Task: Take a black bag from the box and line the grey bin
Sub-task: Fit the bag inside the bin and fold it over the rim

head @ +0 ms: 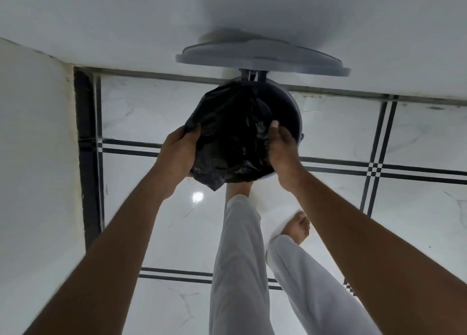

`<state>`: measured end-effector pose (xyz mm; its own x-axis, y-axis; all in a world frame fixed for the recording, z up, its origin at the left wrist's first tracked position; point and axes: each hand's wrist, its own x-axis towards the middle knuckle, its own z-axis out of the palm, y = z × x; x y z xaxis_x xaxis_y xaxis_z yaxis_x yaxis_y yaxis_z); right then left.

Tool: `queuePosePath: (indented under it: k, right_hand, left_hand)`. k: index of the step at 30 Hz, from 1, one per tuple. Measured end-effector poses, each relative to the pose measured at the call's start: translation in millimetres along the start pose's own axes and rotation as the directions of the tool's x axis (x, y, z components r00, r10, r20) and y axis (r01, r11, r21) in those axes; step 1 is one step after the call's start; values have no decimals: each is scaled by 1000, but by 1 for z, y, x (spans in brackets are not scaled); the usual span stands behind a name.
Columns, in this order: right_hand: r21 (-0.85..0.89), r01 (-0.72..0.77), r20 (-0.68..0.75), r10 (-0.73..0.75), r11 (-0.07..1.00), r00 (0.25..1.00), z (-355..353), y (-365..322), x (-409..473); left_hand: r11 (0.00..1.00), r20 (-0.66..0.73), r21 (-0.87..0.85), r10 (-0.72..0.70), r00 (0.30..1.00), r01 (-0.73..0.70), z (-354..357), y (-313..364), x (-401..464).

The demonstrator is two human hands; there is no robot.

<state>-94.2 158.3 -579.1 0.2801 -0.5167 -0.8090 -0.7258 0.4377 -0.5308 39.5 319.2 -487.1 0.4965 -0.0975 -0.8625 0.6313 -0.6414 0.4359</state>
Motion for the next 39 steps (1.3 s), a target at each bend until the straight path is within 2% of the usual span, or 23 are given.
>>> queuePosePath:
  k: [5, 10, 13, 16, 19, 24, 27, 32, 35, 39]
  right_hand:
    - [-14, 44, -126, -46, 999, 991, -45, 7, 18]
    - [-102, 137, -258, -159, 985, 953, -61, 18, 27]
    - [-72, 109, -312, -126, 991, 942, -66, 19, 31]
    - [-12, 79, -317, -78, 997, 945, -68, 15, 39]
    - [-1, 94, -297, -90, 996, 951, -68, 6, 52]
    - [-30, 69, -232, -75, 997, 970, -67, -9, 73]
    - [-40, 54, -174, -60, 998, 983, -66, -10, 78]
    - [-88, 158, -86, -165, 984, 983, -74, -21, 91]
    - [-48, 220, -131, -224, 974, 966, -74, -27, 103]
    - [119, 243, -241, -210, 963, 948, -69, -39, 121]
  left_hand:
    - [998, -11, 41, 38, 999, -38, 33, -4, 44]
    - [998, -177, 60, 20, 984, -10, 35, -12, 76]
    - [999, -212, -44, -20, 977, 11, 16, -13, 89]
    - [987, -85, -156, -58, 995, 44, -15, -12, 101]
    - [975, 38, -212, -63, 997, 70, -36, -5, 117]
    - [959, 231, -271, -17, 973, 81, -31, 16, 124]
    - [958, 235, -268, -34, 972, 98, -18, 19, 127]
    - [947, 227, -289, -76, 971, 142, -12, 31, 140]
    - [956, 285, -276, -18, 958, 100, -9, 35, 144]
    - [947, 282, -320, 87, 955, 8, -6, 40, 159]
